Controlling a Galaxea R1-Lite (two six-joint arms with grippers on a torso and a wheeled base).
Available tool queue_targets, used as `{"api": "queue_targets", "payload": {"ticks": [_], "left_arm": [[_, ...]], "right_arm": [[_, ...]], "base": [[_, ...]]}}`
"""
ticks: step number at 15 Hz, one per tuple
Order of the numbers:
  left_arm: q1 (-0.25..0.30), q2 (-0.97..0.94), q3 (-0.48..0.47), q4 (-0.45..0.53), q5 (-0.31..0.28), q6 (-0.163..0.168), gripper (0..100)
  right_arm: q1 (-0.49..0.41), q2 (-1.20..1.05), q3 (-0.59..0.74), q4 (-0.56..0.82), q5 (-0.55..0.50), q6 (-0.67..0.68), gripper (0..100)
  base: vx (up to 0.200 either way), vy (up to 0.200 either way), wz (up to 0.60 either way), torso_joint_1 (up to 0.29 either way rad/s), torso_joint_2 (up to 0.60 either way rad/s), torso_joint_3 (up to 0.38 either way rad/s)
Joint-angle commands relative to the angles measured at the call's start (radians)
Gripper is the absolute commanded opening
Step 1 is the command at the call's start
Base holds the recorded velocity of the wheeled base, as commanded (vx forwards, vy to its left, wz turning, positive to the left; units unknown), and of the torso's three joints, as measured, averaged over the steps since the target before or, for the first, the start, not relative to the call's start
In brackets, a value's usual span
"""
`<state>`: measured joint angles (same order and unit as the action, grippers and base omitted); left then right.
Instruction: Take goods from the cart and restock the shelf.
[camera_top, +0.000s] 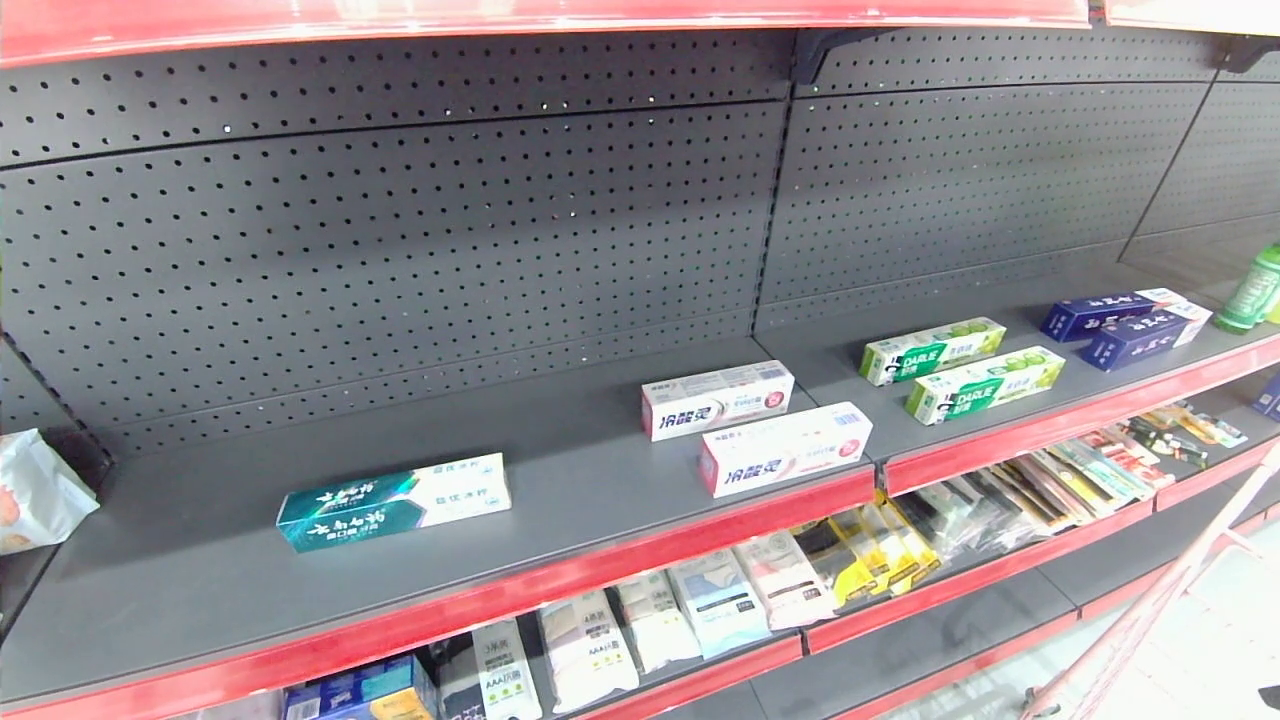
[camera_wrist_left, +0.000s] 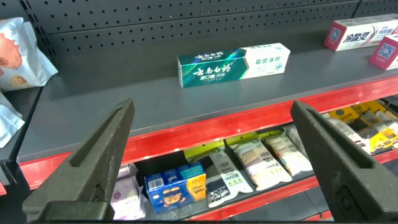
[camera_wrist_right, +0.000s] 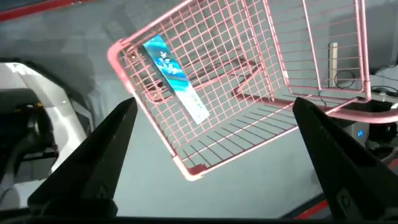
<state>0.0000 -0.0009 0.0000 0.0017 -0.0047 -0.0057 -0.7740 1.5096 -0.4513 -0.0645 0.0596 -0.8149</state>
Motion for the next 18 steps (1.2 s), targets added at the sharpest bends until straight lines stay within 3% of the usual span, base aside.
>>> {"api": "queue_targets", "payload": {"ticks": [1,3,6,10,15,18], "left_arm": [[0.000,0.001,0.000,0.000,0.000,0.000,100],[0.000,0.001,0.000,0.000,0.000,0.000,100],[0.000,0.001,0.000,0.000,0.000,0.000,100],[0.000,0.001,0.000,0.000,0.000,0.000,100],[0.000,0.001,0.000,0.000,0.000,0.000,100],[0.000,0.001,0.000,0.000,0.000,0.000,100]], "right_arm": [[-0.122,0.253,0.134,-0.179,0.031,-0.129,100],[-0.217,0.313,0.132,-0.186,0.077,-0.319,100],[-0.226,0.417,0.126,-0.199,0.177,-0.537,100],[-0.226,0.535,0.032,-0.215,0.183,-0.833,100],[-0.226,0.580,0.006,-0.230,0.190,-0.874,100],[-0.226,0.586,-0.020,-0.285,0.117,-0.865,100]], "base": [[0.000,0.000,0.00,0.000,0.00,0.000],[0.000,0.000,0.00,0.000,0.00,0.000],[0.000,0.000,0.00,0.000,0.00,0.000],[0.000,0.000,0.00,0.000,0.00,0.000],[0.000,0.000,0.00,0.000,0.00,0.000],[0.000,0.000,0.00,0.000,0.00,0.000]]}}
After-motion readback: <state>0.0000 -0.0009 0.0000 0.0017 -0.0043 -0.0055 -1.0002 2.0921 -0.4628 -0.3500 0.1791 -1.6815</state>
